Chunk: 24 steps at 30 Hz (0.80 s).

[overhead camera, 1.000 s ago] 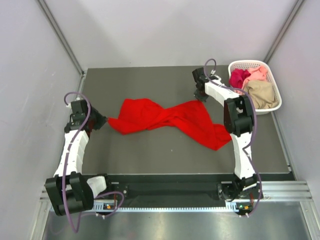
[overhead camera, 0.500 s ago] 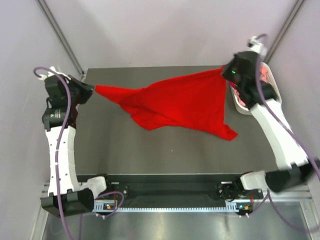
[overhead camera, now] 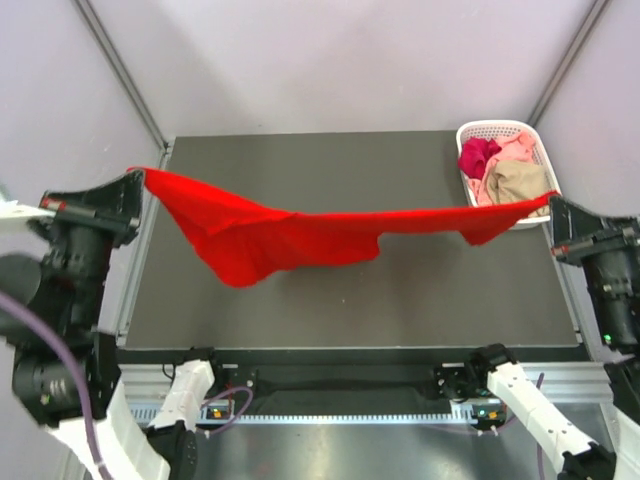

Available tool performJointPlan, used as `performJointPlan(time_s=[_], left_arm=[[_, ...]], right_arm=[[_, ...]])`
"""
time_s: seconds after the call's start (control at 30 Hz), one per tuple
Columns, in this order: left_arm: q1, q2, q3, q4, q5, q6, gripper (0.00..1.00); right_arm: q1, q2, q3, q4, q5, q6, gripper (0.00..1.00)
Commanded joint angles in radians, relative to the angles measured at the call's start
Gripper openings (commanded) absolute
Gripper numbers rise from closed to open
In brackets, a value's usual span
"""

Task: Fold and stack the t-shirts
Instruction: Flatten the tshirt out

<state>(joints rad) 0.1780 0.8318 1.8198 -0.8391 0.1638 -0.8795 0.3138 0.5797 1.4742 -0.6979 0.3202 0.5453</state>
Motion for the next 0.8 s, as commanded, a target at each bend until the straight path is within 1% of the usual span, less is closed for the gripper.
performJointPlan(time_s=[0.0,0.03,0.07,0.1,0.17,0.27,0.33,0.37,0.43,0.5,0.53,0.6,0.63,0.67,0.73,0.77], left_arm=[[-0.002,0.009,0.107,-0.064,-0.012,-0.073,0.0],[-0.003,0.021,0.142,-0.083,-0.009,-0.07,0.0],[-0.002,0.054,0.22,-0.125,-0.006,-0.059,0.0],[-0.005,0.073,0.261,-0.147,-0.007,-0.055,0.0],[-0.005,0.113,0.335,-0.17,-0.006,-0.046,0.0],[-0.005,0.147,0.316,-0.15,-0.003,-0.039,0.0],[-0.005,0.167,0.276,-0.127,0.008,-0.033,0.0],[-0.005,0.184,0.221,-0.109,0.029,-0.023,0.0],[-0.003,0.214,0.185,-0.058,0.043,-0.012,0.0],[-0.005,0.277,0.164,-0.017,0.049,0.005,0.0],[-0.003,0.326,0.161,0.004,0.048,0.011,0.0],[-0.005,0.381,0.154,0.044,0.043,0.017,0.0],[-0.003,0.412,0.157,0.098,0.045,0.017,0.0],[-0.005,0.479,0.159,0.127,0.046,0.014,0.0],[-0.003,0.561,0.188,0.201,0.054,0.014,0.0],[-0.005,0.664,0.26,0.205,0.065,0.017,0.0]], right_arm=[[-0.005,-0.017,0.064,-0.081,-0.072,0.022,0.0],[-0.005,-0.015,0.09,-0.109,-0.079,0.03,0.0],[-0.005,0.0,0.116,-0.12,-0.085,0.041,0.0],[-0.005,0.006,0.158,-0.12,-0.095,0.044,0.0],[-0.004,0.034,0.182,-0.103,-0.118,0.041,0.0],[-0.005,0.074,0.193,-0.074,-0.107,0.021,0.0],[-0.004,0.089,0.146,-0.031,-0.096,0.008,0.0],[-0.005,0.116,0.129,0.01,-0.095,-0.008,0.0],[-0.005,0.159,0.097,0.052,-0.087,-0.022,0.0],[-0.005,0.242,0.075,0.138,-0.084,-0.042,0.0],[-0.005,0.312,0.077,0.164,-0.073,-0.05,0.0],[-0.005,0.392,0.104,0.245,-0.064,-0.061,0.0],[-0.007,0.437,0.116,0.28,-0.063,-0.068,0.0],[-0.004,0.53,0.133,0.308,-0.063,-0.082,0.0],[-0.005,0.632,0.219,0.377,-0.072,-0.096,0.0],[-0.005,0.734,0.259,0.394,-0.076,-0.113,0.0]])
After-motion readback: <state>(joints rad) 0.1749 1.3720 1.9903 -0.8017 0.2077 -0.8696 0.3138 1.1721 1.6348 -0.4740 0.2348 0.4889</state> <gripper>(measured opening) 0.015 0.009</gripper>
